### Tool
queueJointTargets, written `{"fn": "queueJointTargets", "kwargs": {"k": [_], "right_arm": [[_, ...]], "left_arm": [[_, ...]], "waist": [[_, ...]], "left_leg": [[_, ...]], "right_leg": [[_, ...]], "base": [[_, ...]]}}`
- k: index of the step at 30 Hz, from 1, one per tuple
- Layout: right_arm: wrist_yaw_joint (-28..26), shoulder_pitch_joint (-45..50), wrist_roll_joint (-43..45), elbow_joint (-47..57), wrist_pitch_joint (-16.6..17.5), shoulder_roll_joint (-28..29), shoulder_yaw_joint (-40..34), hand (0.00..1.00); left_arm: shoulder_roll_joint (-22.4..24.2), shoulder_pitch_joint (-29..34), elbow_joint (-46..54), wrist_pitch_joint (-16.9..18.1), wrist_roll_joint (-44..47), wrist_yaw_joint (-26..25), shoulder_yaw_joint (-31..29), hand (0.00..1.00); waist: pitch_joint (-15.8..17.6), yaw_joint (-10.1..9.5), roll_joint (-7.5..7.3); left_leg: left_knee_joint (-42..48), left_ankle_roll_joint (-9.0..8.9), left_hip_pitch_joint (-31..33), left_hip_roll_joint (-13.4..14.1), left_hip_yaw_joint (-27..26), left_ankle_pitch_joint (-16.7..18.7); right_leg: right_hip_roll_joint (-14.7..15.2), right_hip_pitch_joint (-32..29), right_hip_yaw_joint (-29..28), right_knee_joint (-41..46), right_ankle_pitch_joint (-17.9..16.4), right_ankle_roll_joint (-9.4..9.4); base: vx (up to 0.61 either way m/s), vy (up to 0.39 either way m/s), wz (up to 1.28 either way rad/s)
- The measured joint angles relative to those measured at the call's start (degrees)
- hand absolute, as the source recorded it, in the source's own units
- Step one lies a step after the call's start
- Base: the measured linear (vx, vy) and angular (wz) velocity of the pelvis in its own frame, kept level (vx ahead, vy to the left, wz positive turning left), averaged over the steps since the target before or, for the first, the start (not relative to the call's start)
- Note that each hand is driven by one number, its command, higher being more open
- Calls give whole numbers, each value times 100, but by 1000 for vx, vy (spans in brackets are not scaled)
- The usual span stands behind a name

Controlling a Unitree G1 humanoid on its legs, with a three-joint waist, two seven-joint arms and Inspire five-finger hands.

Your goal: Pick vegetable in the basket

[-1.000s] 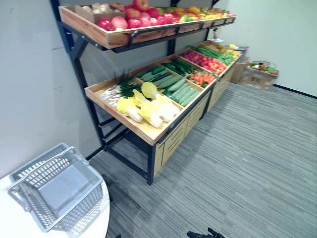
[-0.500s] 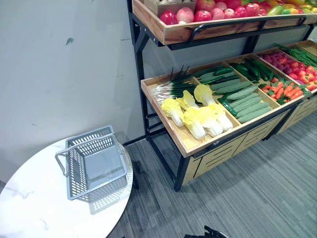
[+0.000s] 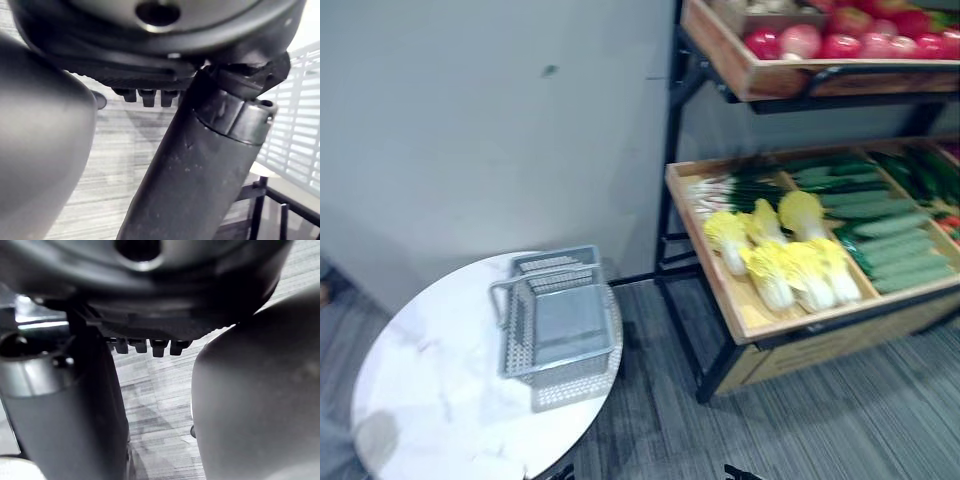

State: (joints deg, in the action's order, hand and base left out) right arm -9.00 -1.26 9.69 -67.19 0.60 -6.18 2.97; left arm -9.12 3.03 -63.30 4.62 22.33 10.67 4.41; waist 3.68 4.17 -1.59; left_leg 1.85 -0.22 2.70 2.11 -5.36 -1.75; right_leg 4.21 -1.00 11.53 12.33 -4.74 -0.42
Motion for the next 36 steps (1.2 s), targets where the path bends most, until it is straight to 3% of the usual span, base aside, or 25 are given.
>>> {"fn": "queueJointTargets", "kwargs": {"k": [1, 2, 3, 6, 8, 14, 19, 20, 21, 23, 25, 26, 28, 31, 32, 36], "right_arm": [[40, 6, 106, -17, 10, 101, -133, 100], [52, 10, 180, -10, 12, 110, -217, 100], [52, -11, 190, 0, 2, 96, -429, 100], [11, 65, 177, 10, 10, 174, -543, 100], [1, 80, 167, 10, -84, 192, -683, 100], [-51, 60, 168, 120, -151, 134, -854, 100], [-214, 84, 160, 120, -53, 123, -847, 100], [-223, 82, 395, 115, 13, 104, -861, 100], [-223, 90, 391, 115, 61, 111, -839, 100], [-213, 87, 382, 107, 73, 147, -815, 100], [-218, 92, 383, 104, 73, 164, -803, 100], [-243, 85, 384, 91, 65, 153, -801, 100], [-404, 87, 383, -6, 70, 48, -752, 100], [-481, 55, 386, -1, 72, -3, -606, 100], [-724, -23, 370, -117, 70, -44, -175, 100], [-724, -22, 370, -117, 70, -43, -176, 100]], "left_arm": [[-18, -110, -26, -15, -45, 25, 67, 100], [14, -129, -65, -30, -43, 18, 104, 100], [87, -148, -61, -45, -46, 1, 202, 100], [91, -150, -104, -98, -33, -55, 418, 100], [60, -202, -137, -111, 1, -83, 605, 100], [97, -182, -224, -147, 317, -239, 728, 100], [65, -171, -218, -209, 350, -392, 567, 100], [5, -193, -225, -416, 347, -550, 535, 100], [-31, -161, -228, -503, 348, -592, 528, 100], [-90, -84, -229, -539, 350, -655, 489, 100], [-94, 8, -226, -562, 439, -678, 286, 100], [-86, 15, -235, -585, 524, -701, 262, 100], [-43, 30, -228, -600, 519, -566, 197, 100], [13, 32, -278, -599, 523, -515, 217, 100], [-124, -49, -438, -472, 516, -413, 777, 100], [-124, -49, -438, -471, 516, -412, 777, 100]], "waist": [[-1, 50, -44], [-11, 62, -29], [21, 114, 18], [-23, 262, -65], [-28, 272, -157], [129, 282, -11], [130, 229, -36], [263, 229, 6], [256, 236, 26], [255, 200, 11], [251, 189, -9], [257, 189, -26], [209, 73, 75], [193, 97, 121], [85, 143, -34], [83, 135, -36]], "left_leg": [[569, 137, 122, 140, -825, 520], [712, 122, 117, 252, -1176, 576], [586, -37, 85, 262, -1349, 446], [16, -68, -32, 37, -1098, 300], [-732, -59, -221, -150, -1037, -191], [-745, -36, -365, -211, -1067, -298], [-742, 128, -227, -270, -1167, -330], [-741, 292, -379, -371, -791, -218], [-741, 262, -440, -307, -601, -174], [-741, 250, -483, -308, -458, -129], [-742, 191, -554, -390, -382, -65], [-743, 208, -583, -433, -400, -13], [-743, 179, -680, -380, -597, 145], [-742, 79, -702, -348, -684, 105], [-746, 34, -837, -352, -1099, -9], [-746, 34, -835, -350, -1096, -9]], "right_leg": [[31, 33, -54, 23, -16, -88], [5, 37, -26, 75, -49, -95], [-16, -86, 13, 336, -140, -56], [34, -209, -336, 452, -475, 43], [103, -161, -398, 217, -530, 118], [170, 77, -386, -7, -640, 312], [261, 124, -205, -204, -664, 691], [334, -155, -555, 883, -433, 650], [142, -162, -877, 717, -490, 439], [7, -161, -1028, 272, -461, 409], [-37, -180, -1090, -23, -8, 314], [-7, -139, -1065, 2, 20, 337], [-30, -25, -1176, -140, 19, 339], [-84, -5, -1223, -202, 12, 342], [-88, 335, -1243, -569, -167, 336], [-88, 336, -1238, -571, -167, 335]], "base": [[43, 147, 144], [63, 158, 115], [27, 82, 77], [-92, 93, 64], [-80, 32, 26], [-194, -11, 2], [-54, 70, 23], [122, 267, 88], [119, 239, 94], [45, 70, 50], [50, 12, 30], [61, -9, 7], [105, 16, -23], [98, 6, -20], [0, 0, 0], [0, 0, 0]]}}
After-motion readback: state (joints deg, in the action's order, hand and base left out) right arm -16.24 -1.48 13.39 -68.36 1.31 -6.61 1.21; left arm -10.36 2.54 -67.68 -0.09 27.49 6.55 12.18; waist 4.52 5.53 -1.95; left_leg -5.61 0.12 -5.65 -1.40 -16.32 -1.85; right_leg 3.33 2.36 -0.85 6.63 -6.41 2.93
